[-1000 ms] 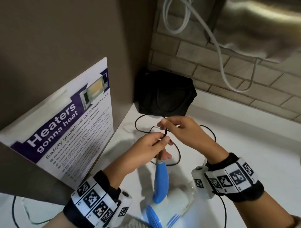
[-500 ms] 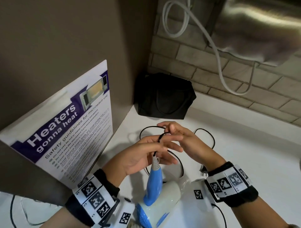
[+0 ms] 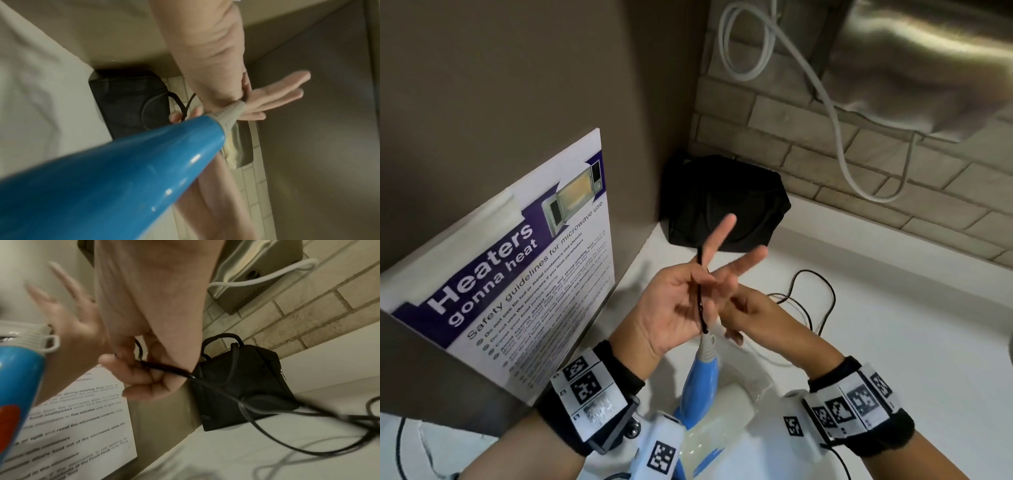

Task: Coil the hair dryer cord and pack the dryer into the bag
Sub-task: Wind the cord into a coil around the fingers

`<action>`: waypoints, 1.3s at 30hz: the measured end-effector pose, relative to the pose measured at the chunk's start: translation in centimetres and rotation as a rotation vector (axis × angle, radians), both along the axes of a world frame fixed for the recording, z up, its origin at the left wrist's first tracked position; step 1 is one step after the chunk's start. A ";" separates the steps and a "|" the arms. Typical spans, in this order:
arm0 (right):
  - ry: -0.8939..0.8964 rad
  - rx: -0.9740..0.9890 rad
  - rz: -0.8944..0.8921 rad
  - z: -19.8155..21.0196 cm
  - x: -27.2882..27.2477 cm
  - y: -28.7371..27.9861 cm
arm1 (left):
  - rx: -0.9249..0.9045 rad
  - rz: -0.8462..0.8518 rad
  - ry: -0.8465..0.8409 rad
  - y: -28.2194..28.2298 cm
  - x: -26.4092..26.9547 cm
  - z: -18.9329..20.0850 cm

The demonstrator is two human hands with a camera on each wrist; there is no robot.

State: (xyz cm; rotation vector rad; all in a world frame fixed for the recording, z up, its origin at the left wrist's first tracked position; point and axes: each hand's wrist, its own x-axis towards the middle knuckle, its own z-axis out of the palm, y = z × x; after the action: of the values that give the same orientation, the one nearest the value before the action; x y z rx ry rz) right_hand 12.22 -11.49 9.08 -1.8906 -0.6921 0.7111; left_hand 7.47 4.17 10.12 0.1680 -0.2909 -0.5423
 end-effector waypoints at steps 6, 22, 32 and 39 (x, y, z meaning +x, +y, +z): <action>-0.286 -0.125 0.008 0.3 -0.8 -1.8 | 0.153 0.387 -0.059 1.4 1.2 0.0; -0.576 -0.033 -0.102 6.8 0.6 -3.3 | 0.727 0.496 -0.055 3.3 2.6 0.4; -0.664 0.191 -0.074 10.9 4.6 1.3 | 0.889 0.046 -0.390 1.2 0.3 2.9; -0.416 0.221 0.080 6.7 4.9 3.5 | 0.672 -0.007 -0.465 -0.1 -0.5 3.3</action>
State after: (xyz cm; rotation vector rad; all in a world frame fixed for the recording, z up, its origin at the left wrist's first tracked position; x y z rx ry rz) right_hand 17.08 -8.03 15.76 -1.8267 -1.0668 0.2717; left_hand 6.92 4.03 13.43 0.9523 -0.5540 -0.5895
